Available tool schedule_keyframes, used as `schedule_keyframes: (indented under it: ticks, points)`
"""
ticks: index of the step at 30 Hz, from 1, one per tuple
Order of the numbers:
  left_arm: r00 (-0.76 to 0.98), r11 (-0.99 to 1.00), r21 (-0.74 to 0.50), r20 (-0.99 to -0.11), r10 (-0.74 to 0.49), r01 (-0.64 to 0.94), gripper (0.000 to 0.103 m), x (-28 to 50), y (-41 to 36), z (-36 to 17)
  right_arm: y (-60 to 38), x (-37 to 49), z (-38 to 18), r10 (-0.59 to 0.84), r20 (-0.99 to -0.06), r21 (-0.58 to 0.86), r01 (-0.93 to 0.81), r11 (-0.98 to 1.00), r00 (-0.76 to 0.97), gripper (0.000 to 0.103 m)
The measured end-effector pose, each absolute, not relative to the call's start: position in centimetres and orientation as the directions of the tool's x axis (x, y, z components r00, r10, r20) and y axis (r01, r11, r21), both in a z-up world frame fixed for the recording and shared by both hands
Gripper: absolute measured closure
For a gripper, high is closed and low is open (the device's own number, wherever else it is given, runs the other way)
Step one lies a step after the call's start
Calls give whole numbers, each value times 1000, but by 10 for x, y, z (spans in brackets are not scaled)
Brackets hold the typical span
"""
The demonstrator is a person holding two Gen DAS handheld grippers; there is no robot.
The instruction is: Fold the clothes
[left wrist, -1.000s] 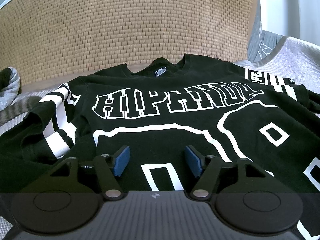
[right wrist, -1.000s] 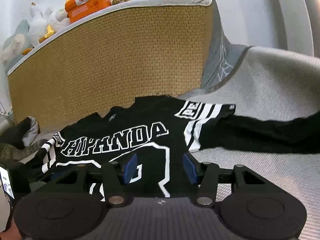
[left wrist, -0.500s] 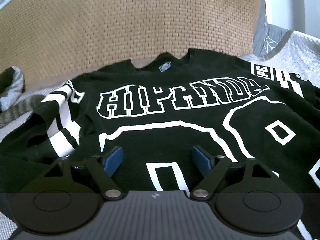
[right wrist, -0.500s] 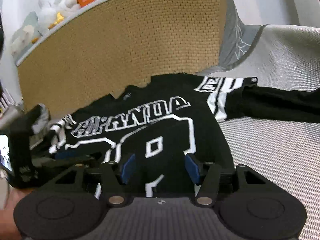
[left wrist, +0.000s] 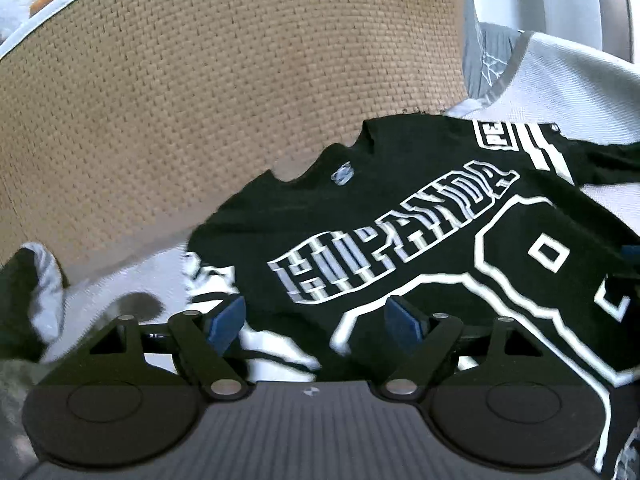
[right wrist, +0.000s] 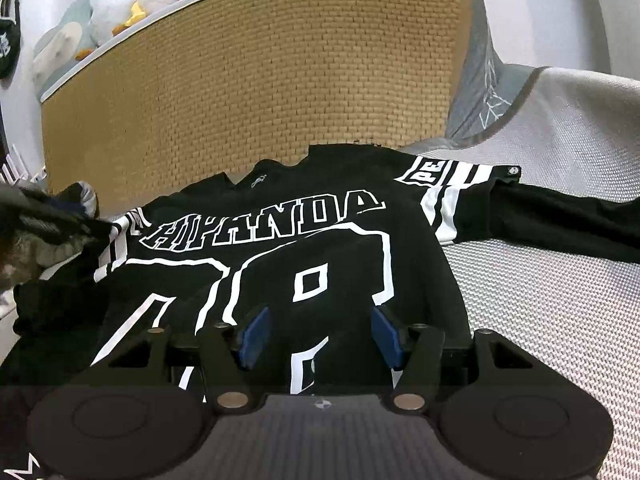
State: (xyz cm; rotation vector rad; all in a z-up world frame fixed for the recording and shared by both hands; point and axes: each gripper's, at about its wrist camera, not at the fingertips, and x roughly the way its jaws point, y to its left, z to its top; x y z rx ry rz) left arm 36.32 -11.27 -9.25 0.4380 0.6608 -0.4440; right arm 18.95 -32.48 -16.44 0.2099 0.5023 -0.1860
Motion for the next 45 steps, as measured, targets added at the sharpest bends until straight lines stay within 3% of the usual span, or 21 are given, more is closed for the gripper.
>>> schedule_keyframes:
  ticks: [10,20,26,38,42,45]
  points:
    - [637,720,356,-755,-154,596,23,367,-50,-96,-317,194,-171,-137,-519,96,217,971,844,41]
    - [658,584,481,-743,-125,654,24,333,-6,-113,-314,198,-175,-144,-542,68,214,974,828,38]
    - [634,505,493,-759,-148,709,29,313,1,-124,-309,201,-180,-167,-558,24,217,976,813,36]
    - [676,412,586,-730,-105,697,47,307,-10,-155,-305,203,-184,-181,-565,-15,210,978,805,33]
    - [702,385,626,-707,-85,678,64,308,-15,-163,-303,204,-185,-187,-567,-30,206,978,802,32]
    - [712,364,640,-695,-102,677,66,306,-21,-165,-304,203,-185,-181,-566,-26,203,979,804,32]
